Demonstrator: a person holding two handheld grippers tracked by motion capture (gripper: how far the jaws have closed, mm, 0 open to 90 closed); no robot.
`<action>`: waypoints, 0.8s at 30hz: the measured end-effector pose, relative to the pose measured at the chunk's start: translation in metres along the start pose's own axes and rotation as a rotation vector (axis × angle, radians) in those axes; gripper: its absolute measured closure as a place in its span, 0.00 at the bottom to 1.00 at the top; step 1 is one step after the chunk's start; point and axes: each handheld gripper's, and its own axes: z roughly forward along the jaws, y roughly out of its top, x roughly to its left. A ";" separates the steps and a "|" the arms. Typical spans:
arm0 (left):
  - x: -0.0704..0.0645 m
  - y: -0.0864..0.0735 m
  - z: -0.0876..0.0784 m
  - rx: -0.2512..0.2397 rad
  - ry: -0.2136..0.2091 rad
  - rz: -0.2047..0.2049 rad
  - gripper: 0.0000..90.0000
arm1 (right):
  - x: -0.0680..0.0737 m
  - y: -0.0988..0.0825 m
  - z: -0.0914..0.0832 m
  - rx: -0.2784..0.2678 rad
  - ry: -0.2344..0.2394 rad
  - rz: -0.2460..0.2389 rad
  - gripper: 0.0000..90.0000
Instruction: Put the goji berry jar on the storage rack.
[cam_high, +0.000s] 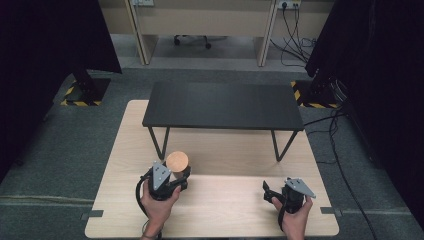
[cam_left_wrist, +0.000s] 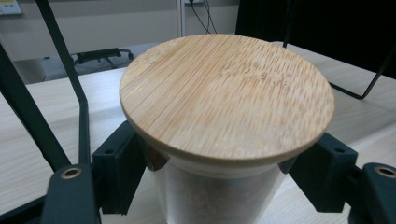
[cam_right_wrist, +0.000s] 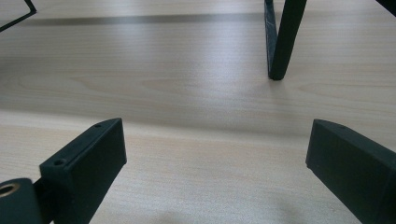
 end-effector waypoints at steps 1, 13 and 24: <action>-0.001 0.001 -0.001 -0.001 0.002 0.000 0.28 | 0.000 0.000 0.000 0.000 0.000 -0.001 0.06; -0.006 0.031 -0.014 -0.026 0.009 0.020 0.29 | 0.001 0.000 0.000 0.002 -0.002 -0.001 0.06; -0.004 0.068 -0.022 -0.057 0.023 0.059 0.28 | 0.001 0.001 0.001 0.005 -0.002 0.001 0.06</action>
